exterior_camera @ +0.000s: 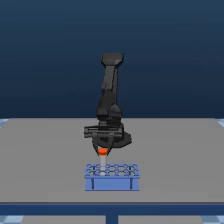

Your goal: Pick up the centrifuge tube on the rack

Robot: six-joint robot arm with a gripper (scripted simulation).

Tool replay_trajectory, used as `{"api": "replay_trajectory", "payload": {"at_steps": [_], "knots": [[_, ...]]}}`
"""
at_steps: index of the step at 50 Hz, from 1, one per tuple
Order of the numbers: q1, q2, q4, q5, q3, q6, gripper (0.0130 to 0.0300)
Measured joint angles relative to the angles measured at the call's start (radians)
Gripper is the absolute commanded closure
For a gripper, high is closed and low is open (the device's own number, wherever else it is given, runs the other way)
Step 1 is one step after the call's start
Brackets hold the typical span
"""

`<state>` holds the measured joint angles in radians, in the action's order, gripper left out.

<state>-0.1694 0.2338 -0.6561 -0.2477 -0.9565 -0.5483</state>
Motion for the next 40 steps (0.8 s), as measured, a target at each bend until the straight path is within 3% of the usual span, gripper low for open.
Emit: {"api": "replay_trajectory", "payload": {"at_steps": [40], "knots": [[0.000,0.080,-0.538,0.085,0.054,-0.534,0.0300]]}}
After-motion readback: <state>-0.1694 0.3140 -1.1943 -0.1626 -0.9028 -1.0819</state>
